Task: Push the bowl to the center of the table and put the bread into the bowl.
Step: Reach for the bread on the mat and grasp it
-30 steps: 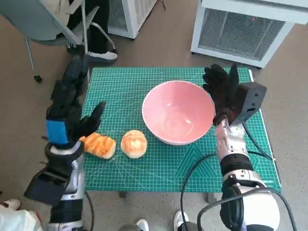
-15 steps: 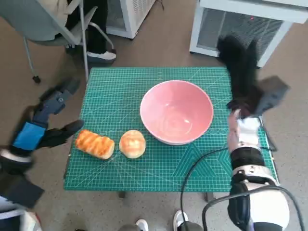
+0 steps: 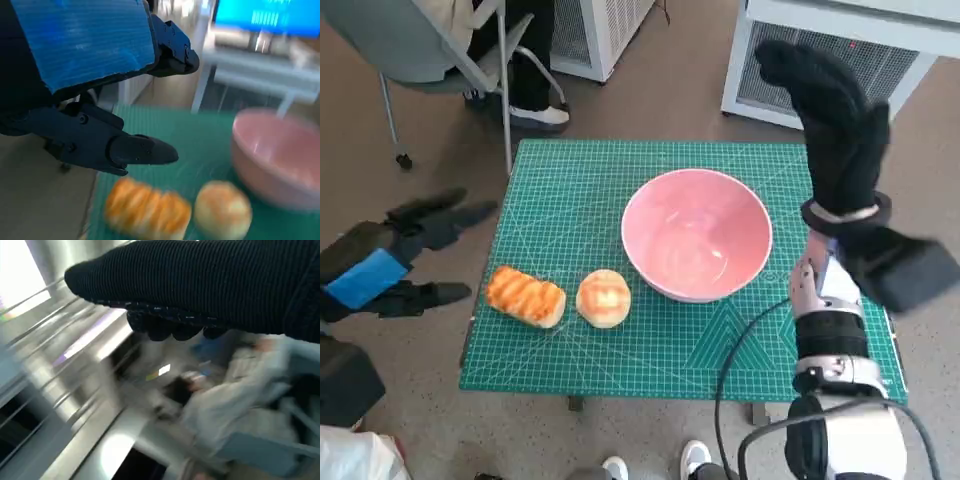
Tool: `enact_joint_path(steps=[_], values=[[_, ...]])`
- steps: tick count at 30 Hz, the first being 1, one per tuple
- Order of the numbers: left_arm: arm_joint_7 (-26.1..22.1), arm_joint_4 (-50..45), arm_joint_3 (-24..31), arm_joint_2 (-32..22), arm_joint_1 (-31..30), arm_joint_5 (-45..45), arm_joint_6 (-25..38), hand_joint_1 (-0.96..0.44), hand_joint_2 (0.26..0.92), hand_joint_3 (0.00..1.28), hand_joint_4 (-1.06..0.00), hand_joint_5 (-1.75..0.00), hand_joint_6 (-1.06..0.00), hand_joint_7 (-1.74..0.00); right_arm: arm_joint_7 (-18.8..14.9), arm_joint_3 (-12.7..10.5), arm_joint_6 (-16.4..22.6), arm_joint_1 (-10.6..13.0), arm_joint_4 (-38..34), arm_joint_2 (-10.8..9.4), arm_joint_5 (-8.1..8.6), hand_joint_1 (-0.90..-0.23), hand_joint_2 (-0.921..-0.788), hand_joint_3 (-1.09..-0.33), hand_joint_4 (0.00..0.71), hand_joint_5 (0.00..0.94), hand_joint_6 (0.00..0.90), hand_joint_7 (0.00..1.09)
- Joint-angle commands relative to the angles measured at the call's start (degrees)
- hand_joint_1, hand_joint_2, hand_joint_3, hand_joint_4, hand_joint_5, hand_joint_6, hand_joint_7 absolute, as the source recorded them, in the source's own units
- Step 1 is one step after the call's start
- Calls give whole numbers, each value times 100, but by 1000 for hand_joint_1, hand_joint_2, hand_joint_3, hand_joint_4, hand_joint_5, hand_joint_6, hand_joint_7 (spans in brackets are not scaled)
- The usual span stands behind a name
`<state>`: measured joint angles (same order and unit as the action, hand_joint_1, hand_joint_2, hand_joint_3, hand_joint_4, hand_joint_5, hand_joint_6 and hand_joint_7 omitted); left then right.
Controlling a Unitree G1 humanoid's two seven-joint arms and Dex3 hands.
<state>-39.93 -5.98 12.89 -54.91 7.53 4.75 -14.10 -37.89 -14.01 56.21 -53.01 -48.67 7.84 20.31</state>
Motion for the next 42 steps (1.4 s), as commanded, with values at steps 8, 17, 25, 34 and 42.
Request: enact_joint_path(steps=[8,17,25,34,42], values=[[-1015,-107,-964,-392,448,309,1024,-219,762,2,-205,0,-338,-1,-116,247,-205,575,825,-5,116,-591,-921,-703,274,11,315,114],[-1224,160,-1619,-154,894,571,1324,-93,744,0,-213,-3,-338,-2,202,319,-120,630,780,56,-233,-570,-921,-705,273,7,321,122],[-990,483,-2080,152,1130,1024,1266,-91,738,0,-217,-2,-339,-1,284,353,-161,648,786,87,-265,-570,-921,-712,274,5,322,126],[-667,1104,-2514,480,1327,1555,1050,-87,740,3,-225,-4,-342,-2,296,376,-176,687,831,89,-230,-566,-921,-715,273,4,319,129],[32,1649,-2739,688,1330,2126,626,-103,814,20,-404,-31,-455,-39,312,413,-190,790,977,70,-205,-566,-921,-717,273,3,312,131]])
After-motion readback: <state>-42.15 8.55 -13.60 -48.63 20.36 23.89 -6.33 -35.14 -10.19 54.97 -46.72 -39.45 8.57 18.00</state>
